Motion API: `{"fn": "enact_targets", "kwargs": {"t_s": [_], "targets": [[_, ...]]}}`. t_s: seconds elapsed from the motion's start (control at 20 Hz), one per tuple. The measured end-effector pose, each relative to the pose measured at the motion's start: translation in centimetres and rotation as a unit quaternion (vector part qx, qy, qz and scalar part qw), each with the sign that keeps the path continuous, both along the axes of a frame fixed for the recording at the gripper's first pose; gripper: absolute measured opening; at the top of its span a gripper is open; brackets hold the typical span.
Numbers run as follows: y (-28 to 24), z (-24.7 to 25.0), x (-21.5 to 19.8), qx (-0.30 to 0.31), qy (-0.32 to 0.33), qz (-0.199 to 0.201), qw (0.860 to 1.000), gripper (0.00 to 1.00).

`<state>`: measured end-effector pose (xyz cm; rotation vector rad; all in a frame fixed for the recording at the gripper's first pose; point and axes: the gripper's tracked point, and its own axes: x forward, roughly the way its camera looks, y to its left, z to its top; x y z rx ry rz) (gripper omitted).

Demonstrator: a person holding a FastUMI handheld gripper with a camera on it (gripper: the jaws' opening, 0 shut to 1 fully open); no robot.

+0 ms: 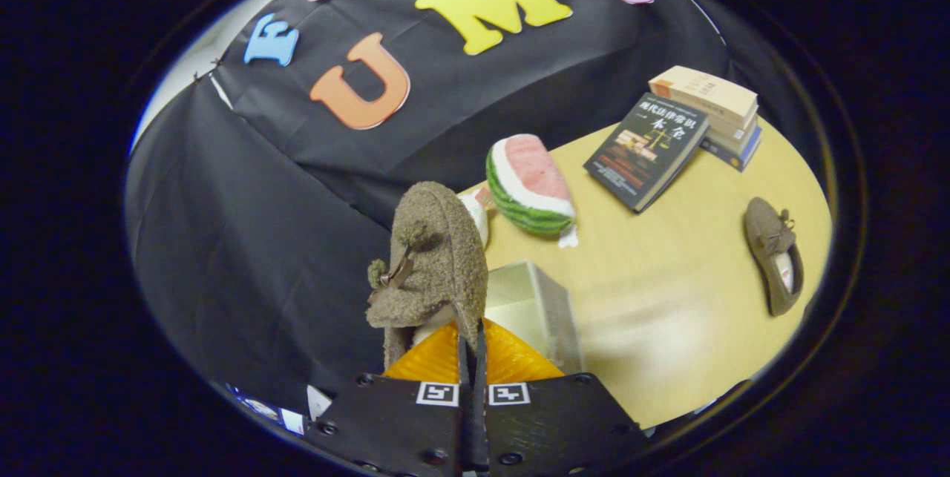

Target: Open the storage box then place both shoes into the box .Put the left shoe in first, then the right shoe, with the right side of both shoes facing outward in a uniform manner.

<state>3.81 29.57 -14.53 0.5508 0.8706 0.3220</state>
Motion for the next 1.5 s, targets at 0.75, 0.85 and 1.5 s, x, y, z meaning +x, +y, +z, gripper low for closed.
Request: {"fn": "enact_targets", "kwargs": {"t_s": [0.75, 0.85, 1.5], "targets": [[6.5, -13.8, -2.3, -0.029, 0.094, 0.006, 0.995, 0.0], [6.6, -14.7, -2.2, -0.04, 0.1, 0.006, 0.994, 0.01], [6.0, -9.8, -1.4, -0.062, 0.01, 0.052, 0.997, 0.77]]}}
